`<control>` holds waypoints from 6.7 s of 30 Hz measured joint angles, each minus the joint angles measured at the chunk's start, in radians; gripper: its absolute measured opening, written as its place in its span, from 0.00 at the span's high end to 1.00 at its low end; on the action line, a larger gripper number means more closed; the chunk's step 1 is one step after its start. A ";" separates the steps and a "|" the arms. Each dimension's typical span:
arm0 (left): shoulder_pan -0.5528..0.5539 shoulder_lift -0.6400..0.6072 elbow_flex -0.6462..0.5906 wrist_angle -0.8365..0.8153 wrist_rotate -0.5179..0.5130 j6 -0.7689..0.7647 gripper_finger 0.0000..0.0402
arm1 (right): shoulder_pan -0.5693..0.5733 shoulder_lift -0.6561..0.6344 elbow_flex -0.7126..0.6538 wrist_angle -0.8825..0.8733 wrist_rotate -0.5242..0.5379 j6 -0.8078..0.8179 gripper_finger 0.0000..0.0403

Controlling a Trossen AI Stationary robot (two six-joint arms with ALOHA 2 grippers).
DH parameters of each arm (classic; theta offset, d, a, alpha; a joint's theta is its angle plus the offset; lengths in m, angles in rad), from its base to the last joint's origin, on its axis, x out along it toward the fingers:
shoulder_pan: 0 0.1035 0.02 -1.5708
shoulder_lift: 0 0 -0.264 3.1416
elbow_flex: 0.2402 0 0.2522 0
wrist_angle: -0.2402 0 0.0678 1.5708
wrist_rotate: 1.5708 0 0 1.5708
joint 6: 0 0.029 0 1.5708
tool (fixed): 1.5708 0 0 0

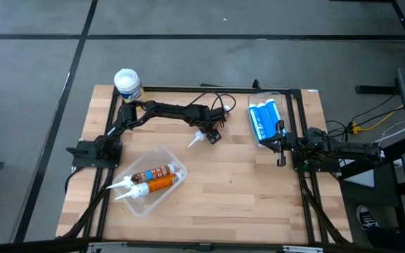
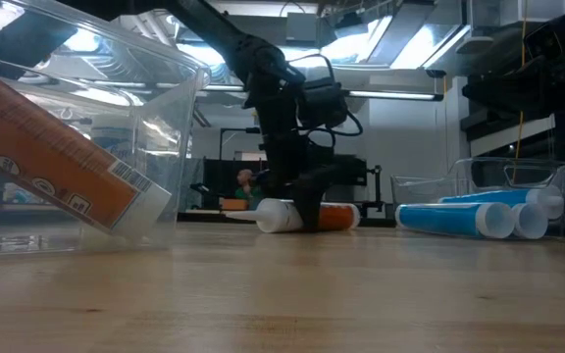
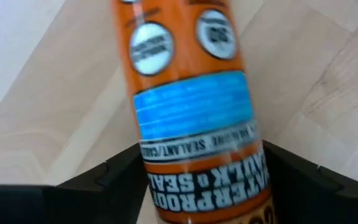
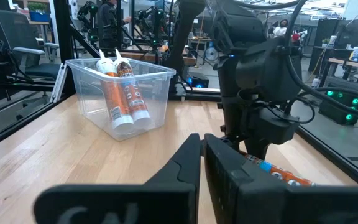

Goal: Pick & place silicon tubes, Sealant and Lysol wipes
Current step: Put the orange sealant into the transparent container

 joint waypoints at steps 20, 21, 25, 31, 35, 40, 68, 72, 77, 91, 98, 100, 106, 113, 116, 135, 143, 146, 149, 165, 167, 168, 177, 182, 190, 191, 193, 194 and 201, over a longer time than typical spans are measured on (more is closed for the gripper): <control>-0.012 -0.001 0.000 -0.073 0.069 -0.021 0.49 | 0.000 0.000 0.000 0.000 0.000 0.000 0.94; -0.012 -0.001 0.000 -0.078 0.079 -0.019 0.49 | 0.000 0.000 0.000 0.000 0.000 0.000 0.94; -0.012 -0.001 -0.001 -0.091 0.134 0.005 0.49 | 0.000 0.000 0.000 0.000 0.000 0.000 0.94; -0.017 -0.001 -0.001 -0.113 0.173 0.066 0.49 | 0.000 0.000 0.000 0.000 0.000 0.000 0.94; -0.018 -0.001 -0.001 -0.118 0.185 0.068 0.49 | 0.000 0.000 0.000 0.000 0.000 0.000 0.94; -0.022 -0.011 -0.001 -0.125 0.193 0.068 0.49 | 0.000 0.000 0.000 0.000 0.000 0.000 0.94; 0.004 -0.269 -0.004 -0.157 0.199 0.055 0.50 | 0.000 0.000 0.000 0.000 0.000 0.000 0.94; 0.017 -0.331 -0.003 -0.170 0.244 0.028 0.50 | 0.000 0.000 0.000 0.000 0.000 0.000 0.94; 0.019 -0.409 -0.002 -0.199 0.325 -0.035 0.50 | 0.000 0.000 0.000 0.000 0.000 0.000 0.94; -0.083 -0.583 -0.001 -0.417 0.428 -0.207 0.50 | 0.000 0.000 0.000 0.000 0.000 0.000 0.94; -0.180 -0.633 -0.001 -0.495 0.460 -0.323 0.50 | 0.000 0.000 0.000 0.000 0.000 0.000 0.94; -0.211 -0.643 -0.001 -0.504 0.459 -0.351 0.50 | 0.000 0.000 0.000 0.000 0.000 0.000 0.94; -0.304 -0.678 -0.001 -0.534 0.427 -0.403 0.50 | 0.000 0.000 0.000 0.000 0.000 0.000 0.94; -0.430 -0.731 -0.001 -0.593 0.354 -0.443 0.50 | 0.000 0.000 0.000 0.000 0.000 0.000 0.94; -0.496 -0.752 -0.001 -0.634 0.301 -0.481 0.50 | 0.000 0.000 0.000 0.000 0.000 0.000 0.94; -0.832 -0.783 -0.001 -0.836 0.157 -0.695 0.51 | 0.000 0.000 0.000 0.000 0.000 0.000 0.94; -0.924 -0.783 -0.002 -0.921 0.141 -0.805 0.51 | 0.000 0.000 0.000 0.000 0.000 0.000 0.94; -0.944 -0.783 -0.003 -0.910 0.143 -0.832 0.51 | 0.000 0.000 0.000 0.000 0.000 0.000 0.94; -0.951 -0.783 -0.003 -0.915 0.154 -0.845 0.51 | 0.000 0.000 0.000 0.000 0.000 0.000 0.94; -0.925 -0.740 -0.004 -0.913 0.246 -0.763 0.51 | 0.000 0.000 0.000 0.000 0.000 0.000 0.94; -0.917 -0.740 -0.004 -0.913 0.253 -0.756 0.51 | 0.000 0.000 0.000 0.000 0.000 0.000 0.94; -0.913 -0.740 -0.004 -0.913 0.255 -0.755 0.51 | 0.000 0.000 0.000 0.000 0.000 0.000 0.94; -0.866 -0.739 -0.004 -0.913 0.283 -0.730 0.51 | 0.000 0.000 0.000 0.000 0.000 0.000 0.94; -0.850 -0.739 -0.004 -0.913 0.282 -0.717 0.51 | 0.000 0.000 0.000 0.000 0.000 0.000 0.94; -0.834 -0.739 -0.114 -0.916 0.354 -0.697 0.51 | 0.000 0.000 0.000 0.000 0.000 0.000 0.94; -0.834 -0.739 -0.124 -0.915 0.355 -0.693 0.51 | 0.000 0.000 0.000 0.000 0.000 0.000 0.94; -0.834 -0.739 -0.134 -0.914 0.352 -0.693 0.51 | 0.000 0.000 0.000 0.000 0.000 0.000 0.94; -0.834 -0.741 -0.135 -0.913 0.350 -0.694 0.51 | 0.000 0.000 0.000 0.000 0.000 0.000 0.94; -0.806 -0.743 -0.135 -0.913 0.356 -0.691 0.51 | 0.000 0.000 0.000 0.000 0.000 0.000 0.94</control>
